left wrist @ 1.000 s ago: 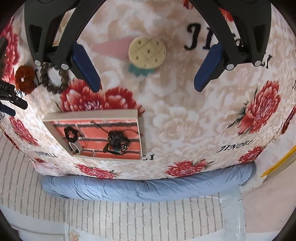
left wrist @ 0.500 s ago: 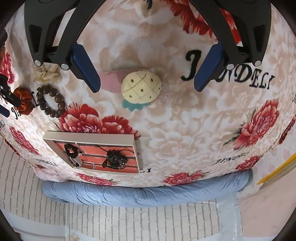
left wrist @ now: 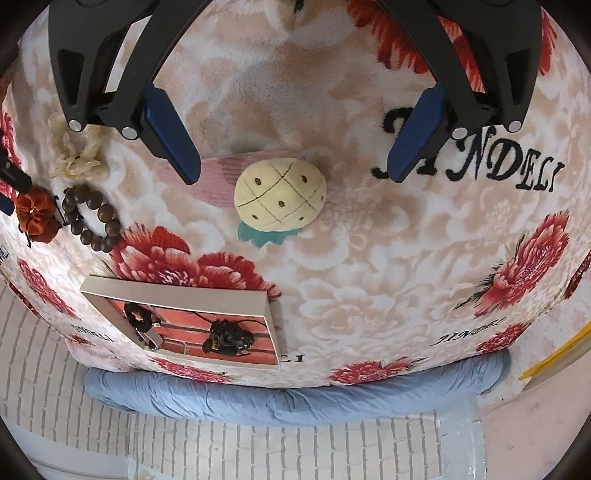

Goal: Organize jewelry
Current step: 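Withdraw both tools from the tray toward the remaining items, then grasp the pineapple hair clip with the left tool while the right tool grasps the cream scrunchie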

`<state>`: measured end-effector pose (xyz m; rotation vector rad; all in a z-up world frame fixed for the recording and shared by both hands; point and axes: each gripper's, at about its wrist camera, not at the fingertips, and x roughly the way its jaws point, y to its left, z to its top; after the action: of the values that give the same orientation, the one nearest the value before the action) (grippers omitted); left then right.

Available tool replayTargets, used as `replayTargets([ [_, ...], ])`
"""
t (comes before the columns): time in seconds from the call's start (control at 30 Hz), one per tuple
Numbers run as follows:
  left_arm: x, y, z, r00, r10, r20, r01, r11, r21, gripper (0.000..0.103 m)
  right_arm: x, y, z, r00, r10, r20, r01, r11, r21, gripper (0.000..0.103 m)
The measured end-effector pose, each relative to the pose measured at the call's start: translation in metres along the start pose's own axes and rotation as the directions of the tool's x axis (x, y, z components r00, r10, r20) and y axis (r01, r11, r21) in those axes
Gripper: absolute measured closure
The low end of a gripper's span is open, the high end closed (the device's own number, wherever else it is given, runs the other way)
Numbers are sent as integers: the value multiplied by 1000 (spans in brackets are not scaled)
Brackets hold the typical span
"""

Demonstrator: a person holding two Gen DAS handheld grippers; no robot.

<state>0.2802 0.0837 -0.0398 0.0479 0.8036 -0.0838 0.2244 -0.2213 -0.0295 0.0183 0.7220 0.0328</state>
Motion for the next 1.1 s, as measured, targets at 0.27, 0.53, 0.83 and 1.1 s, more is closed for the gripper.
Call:
replayTargets([
  [0.27, 15, -4, 4, 1000, -5, -23, 5, 1000, 9, 5, 10, 30, -7, 999, -8, -43, 4, 996, -94, 10],
  [0.53, 35, -3, 10, 999, 2, -53, -2, 1000, 5, 5, 28, 41, -9, 991, -22, -132, 9, 995, -103, 11],
  [0.83, 44, -3, 12, 997, -27, -70, 27, 1000, 7, 22, 45, 41, -7, 978, 10, -207, -20, 999, -43, 37],
  [1.1, 46, -7, 11, 995, -66, -78, 67, 998, 12, 35, 47, 48, -6, 978, 16, -209, -27, 998, -48, 60],
])
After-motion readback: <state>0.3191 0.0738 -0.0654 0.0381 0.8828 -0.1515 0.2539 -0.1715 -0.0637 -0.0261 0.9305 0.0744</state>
